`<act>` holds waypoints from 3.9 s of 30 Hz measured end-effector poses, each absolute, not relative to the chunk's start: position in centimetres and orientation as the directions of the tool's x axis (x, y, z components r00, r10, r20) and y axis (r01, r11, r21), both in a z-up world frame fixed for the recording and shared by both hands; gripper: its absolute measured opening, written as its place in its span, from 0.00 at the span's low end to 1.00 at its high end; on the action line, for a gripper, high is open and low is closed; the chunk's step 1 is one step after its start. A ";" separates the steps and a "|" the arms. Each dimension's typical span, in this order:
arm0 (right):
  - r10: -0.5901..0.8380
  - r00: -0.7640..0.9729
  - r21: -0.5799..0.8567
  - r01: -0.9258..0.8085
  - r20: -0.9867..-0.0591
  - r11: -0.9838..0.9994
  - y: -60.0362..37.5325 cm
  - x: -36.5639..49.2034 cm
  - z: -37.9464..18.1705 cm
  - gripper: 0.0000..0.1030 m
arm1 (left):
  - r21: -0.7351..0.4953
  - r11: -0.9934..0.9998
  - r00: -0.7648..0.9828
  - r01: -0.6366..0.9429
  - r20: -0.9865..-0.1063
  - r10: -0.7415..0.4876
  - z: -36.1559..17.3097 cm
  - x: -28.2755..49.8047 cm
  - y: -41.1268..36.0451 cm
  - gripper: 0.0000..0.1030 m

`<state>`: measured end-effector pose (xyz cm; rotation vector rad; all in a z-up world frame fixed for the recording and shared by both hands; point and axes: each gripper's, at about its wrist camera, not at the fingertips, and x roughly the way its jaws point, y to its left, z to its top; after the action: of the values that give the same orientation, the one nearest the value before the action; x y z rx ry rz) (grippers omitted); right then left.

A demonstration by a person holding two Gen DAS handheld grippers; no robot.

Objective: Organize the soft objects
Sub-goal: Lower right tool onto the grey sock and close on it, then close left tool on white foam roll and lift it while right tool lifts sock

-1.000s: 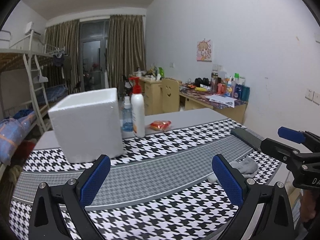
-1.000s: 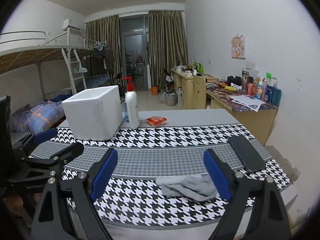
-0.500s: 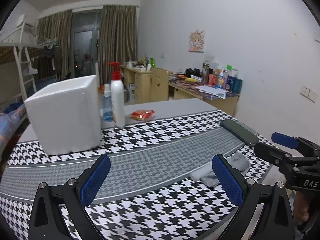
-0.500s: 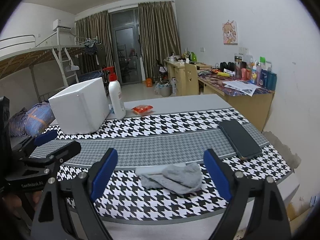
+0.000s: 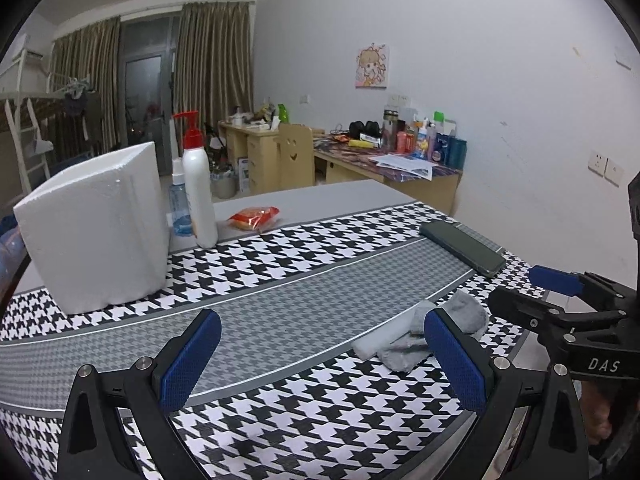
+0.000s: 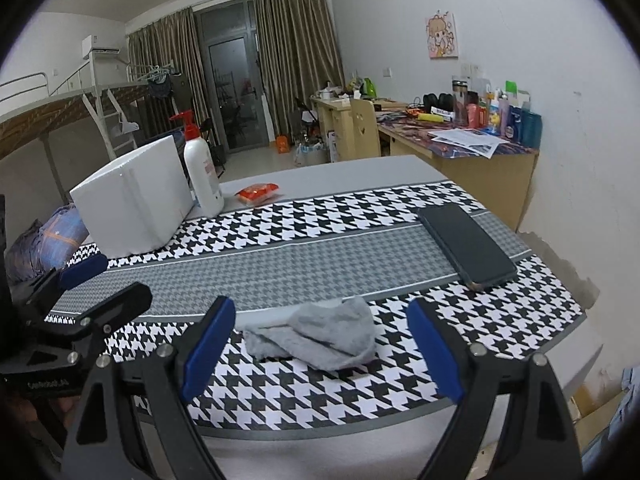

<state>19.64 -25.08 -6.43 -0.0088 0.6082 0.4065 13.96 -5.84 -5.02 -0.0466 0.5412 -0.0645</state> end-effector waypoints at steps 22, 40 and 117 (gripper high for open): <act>0.354 0.701 0.128 -0.355 -0.619 0.926 -25.7 21.7 -9.2 0.88 | -0.053 0.997 0.797 0.057 -0.599 -0.078 -7.2 17.4 -7.2 0.99; 0.349 0.647 0.128 -0.363 -0.678 0.923 -24.5 24.3 -11.8 0.83 | -0.058 0.997 0.778 0.050 -0.623 -0.075 -8.1 18.9 -6.9 0.99; 0.303 0.636 0.085 -0.350 -0.709 0.933 -26.6 24.2 -12.3 0.52 | -0.030 0.971 0.591 0.237 -0.789 -0.168 -11.4 21.8 -8.8 0.31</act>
<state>24.23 -26.62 -12.27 -0.0626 0.7980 0.3733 21.76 -8.85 -11.38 0.0815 0.9090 -0.2361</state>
